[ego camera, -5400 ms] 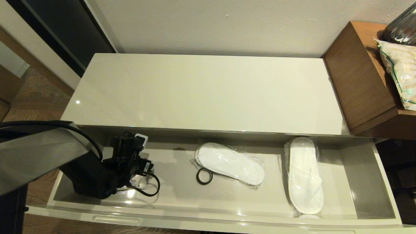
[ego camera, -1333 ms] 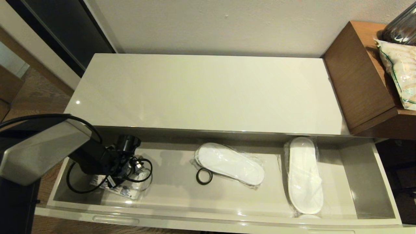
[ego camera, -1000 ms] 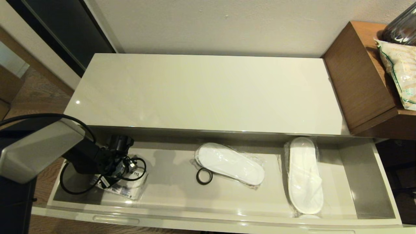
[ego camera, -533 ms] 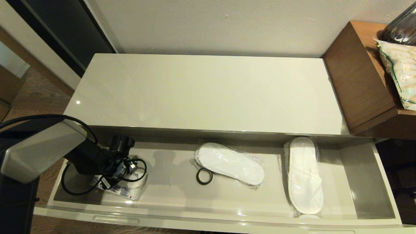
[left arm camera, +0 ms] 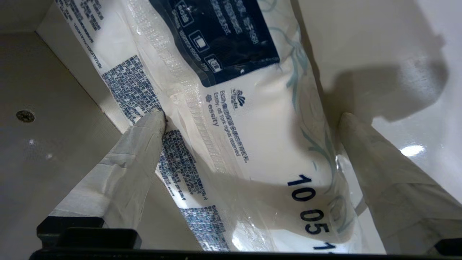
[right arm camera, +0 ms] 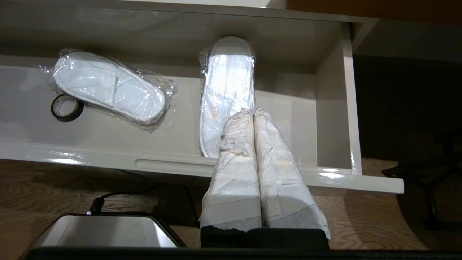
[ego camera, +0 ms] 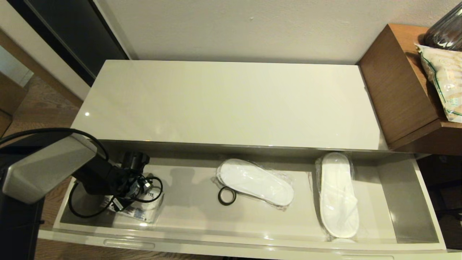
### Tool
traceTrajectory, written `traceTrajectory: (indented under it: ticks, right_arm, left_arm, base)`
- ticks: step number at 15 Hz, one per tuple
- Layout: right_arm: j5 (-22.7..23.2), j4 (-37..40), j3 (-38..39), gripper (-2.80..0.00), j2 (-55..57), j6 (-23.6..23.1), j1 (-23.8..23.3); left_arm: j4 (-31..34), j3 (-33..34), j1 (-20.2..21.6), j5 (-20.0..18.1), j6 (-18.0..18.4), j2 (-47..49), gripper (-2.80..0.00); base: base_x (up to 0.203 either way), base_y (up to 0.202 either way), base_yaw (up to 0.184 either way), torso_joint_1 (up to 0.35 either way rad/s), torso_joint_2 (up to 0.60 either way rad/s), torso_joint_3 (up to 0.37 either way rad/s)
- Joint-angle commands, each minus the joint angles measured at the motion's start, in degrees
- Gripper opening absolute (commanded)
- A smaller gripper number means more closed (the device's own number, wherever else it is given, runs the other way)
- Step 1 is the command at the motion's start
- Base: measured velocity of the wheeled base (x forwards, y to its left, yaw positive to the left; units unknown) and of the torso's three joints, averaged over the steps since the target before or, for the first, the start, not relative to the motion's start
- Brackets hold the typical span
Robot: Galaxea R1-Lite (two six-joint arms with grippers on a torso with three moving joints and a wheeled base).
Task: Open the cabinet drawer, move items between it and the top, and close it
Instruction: Take out the tissue from the drawer
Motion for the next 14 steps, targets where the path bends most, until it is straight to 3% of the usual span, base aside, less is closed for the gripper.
traceTrajectory:
  ticks: [1, 6, 7, 14]
  right_arm:
    - [-0.01, -0.04, 0.01, -2.8, -0.11, -0.05, 0.04]
    - [-0.01, -0.01, 0.01, -2.8, -0.11, -0.05, 0.04]
    - [-0.01, -0.04, 0.01, -2.8, -0.11, -0.05, 0.04]
    - [-0.01, -0.04, 0.01, -2.8, -0.11, -0.05, 0.04]
  left_arm:
    - [-0.02, 0.56, 0.0, -0.03, -0.29, 0.61, 0.0]
    - [0.07, 0.66, 0.09, -1.43, -1.35, 1.84, 0.0]
    - [0.08, 0.75, 0.09, -1.43, -1.23, 1.82, -2.8]
    - [0.15, 1.51, -0.46, -1.43, -1.12, -1.11, -2.8]
  base:
    - [0.0, 0.0, 0.0, 0.0, 0.0, 0.0]
    - [0.0, 0.0, 0.0, 0.0, 0.0, 0.0]
    - [0.0, 0.0, 0.0, 0.0, 0.0, 0.0]
    - [0.0, 0.0, 0.0, 0.0, 0.0, 0.0]
